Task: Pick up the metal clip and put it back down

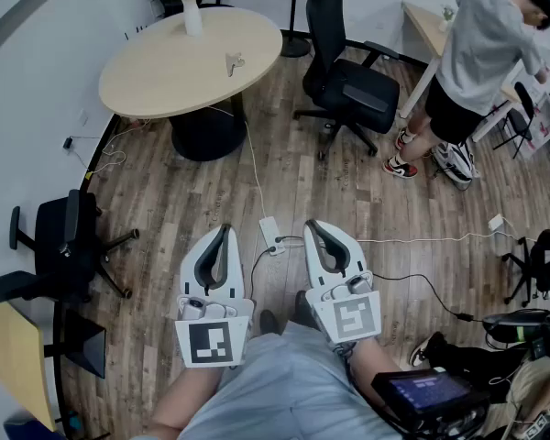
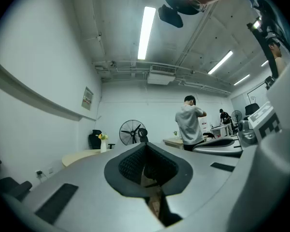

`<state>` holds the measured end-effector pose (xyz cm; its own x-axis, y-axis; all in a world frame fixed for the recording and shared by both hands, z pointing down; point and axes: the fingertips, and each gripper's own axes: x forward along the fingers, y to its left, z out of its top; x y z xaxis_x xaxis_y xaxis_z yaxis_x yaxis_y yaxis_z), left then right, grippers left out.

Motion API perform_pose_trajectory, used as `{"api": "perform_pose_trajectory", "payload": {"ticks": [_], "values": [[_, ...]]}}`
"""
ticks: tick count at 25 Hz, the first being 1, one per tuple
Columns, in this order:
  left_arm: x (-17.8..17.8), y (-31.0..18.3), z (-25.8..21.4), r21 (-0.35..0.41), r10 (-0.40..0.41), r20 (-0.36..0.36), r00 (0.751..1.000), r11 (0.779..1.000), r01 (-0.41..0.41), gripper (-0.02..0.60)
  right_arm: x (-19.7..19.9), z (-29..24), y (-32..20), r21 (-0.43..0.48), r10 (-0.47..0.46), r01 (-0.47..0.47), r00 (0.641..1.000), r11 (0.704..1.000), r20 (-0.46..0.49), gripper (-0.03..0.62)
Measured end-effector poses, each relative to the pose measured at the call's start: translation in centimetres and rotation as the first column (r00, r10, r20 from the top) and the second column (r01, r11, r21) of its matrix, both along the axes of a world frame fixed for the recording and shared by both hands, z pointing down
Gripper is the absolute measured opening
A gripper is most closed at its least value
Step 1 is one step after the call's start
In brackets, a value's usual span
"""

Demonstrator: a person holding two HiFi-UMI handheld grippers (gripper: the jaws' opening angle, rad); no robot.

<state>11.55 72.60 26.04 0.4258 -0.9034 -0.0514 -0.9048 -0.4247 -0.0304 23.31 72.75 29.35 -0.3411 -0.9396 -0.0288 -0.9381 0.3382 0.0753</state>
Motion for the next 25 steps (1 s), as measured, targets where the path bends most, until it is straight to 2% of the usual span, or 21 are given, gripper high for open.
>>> {"api": "perform_pose_trajectory", "payload": {"ticks": [5, 8, 10, 14, 19, 23, 25], "values": [[-0.5, 0.1, 0.4, -0.003, -0.005, -0.005, 1.0, 1.0, 0.005, 0.018, -0.5, 0.3, 0.0, 0.002, -0.005, 0.005, 1.0, 1.0, 0.001, 0.048], [-1.1, 0.0, 0.7, -0.008, -0.01, -0.005, 1.0, 1.0, 0.01, 0.02, -0.9, 0.3, 0.0, -0.013, -0.015, 0.016, 0.999, 1.0, 0.044, 0.049], [-1.5, -0.3, 1.1, -0.02, -0.017, -0.006, 1.0, 1.0, 0.017, 0.019, -1.2, 0.3, -0.3, 0.006, -0.015, 0.015, 0.997, 1.0, 0.074, 0.05], [-1.4, -1.9, 2.2, -0.053, -0.025, -0.003, 1.0, 0.998, 0.025, 0.018, -0.7, 1.2, -1.7, -0.014, 0.001, 0.0, 0.997, 1.0, 0.072, 0.051], [-0.2, -5.9, 5.2, -0.118, -0.016, 0.011, 1.0, 0.993, 0.017, 0.018, 0.9, 3.4, -5.7, -0.066, 0.03, -0.025, 0.996, 0.998, 0.084, 0.051], [1.1, -11.3, 7.4, -0.165, -0.01, 0.035, 0.999, 0.986, 0.016, 0.02, 2.2, 6.4, -11.2, -0.155, 0.034, -0.023, 0.997, 0.988, 0.069, 0.051], [1.9, -14.5, 8.0, -0.183, -0.01, 0.053, 0.999, 0.983, 0.02, 0.018, 2.8, 6.9, -14.6, -0.14, 0.027, -0.013, 0.995, 0.99, 0.098, 0.051]]}}
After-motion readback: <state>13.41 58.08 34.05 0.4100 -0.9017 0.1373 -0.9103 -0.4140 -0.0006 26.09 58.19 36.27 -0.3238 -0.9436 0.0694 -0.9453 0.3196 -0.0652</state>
